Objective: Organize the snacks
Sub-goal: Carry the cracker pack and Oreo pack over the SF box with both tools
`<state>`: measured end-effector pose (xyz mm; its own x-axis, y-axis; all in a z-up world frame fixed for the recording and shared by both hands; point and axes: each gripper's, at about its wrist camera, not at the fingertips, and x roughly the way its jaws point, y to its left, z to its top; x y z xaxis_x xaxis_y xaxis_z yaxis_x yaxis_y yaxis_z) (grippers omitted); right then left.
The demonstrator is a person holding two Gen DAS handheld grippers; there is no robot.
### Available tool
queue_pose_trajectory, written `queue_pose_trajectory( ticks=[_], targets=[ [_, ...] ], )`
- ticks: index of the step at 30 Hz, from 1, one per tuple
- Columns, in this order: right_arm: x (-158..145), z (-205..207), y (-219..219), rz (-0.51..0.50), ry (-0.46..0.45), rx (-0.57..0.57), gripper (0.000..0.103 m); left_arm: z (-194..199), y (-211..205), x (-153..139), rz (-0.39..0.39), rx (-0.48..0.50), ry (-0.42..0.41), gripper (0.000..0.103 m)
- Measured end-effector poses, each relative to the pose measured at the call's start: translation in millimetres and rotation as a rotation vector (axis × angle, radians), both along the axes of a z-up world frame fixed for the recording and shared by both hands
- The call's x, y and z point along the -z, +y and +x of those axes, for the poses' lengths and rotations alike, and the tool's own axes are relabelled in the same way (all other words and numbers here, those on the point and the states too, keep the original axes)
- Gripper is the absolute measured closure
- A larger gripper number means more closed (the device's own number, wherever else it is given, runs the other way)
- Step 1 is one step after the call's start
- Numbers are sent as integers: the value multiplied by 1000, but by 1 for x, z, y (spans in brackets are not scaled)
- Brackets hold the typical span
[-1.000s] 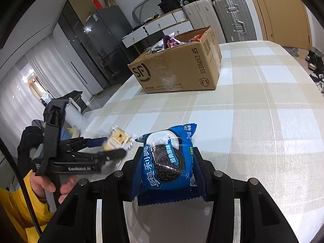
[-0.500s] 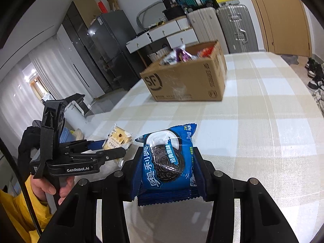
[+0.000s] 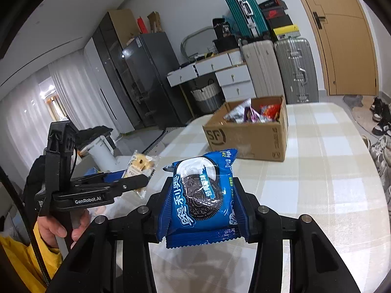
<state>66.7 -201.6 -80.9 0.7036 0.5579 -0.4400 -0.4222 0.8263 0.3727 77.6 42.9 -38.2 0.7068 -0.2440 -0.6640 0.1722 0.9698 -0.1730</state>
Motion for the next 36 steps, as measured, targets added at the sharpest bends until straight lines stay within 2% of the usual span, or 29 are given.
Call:
queue_pose_trajectory(
  ticks=[8,17,27,36],
  targets=[
    [-29,-26,5,21,-62,-4,58,-34,11,-33,-22,1,-69,46],
    [-41,-36,10,52,-87,-19,58,-56,11,-56,-18,16,-108,46],
    [-69,-6,1,61,-112,12,58,-26,0,-95,44,38,-188,46],
    [-116,50,-14,23,-170,46,58,36,-6,-126,108,27,-210,46]
  ],
)
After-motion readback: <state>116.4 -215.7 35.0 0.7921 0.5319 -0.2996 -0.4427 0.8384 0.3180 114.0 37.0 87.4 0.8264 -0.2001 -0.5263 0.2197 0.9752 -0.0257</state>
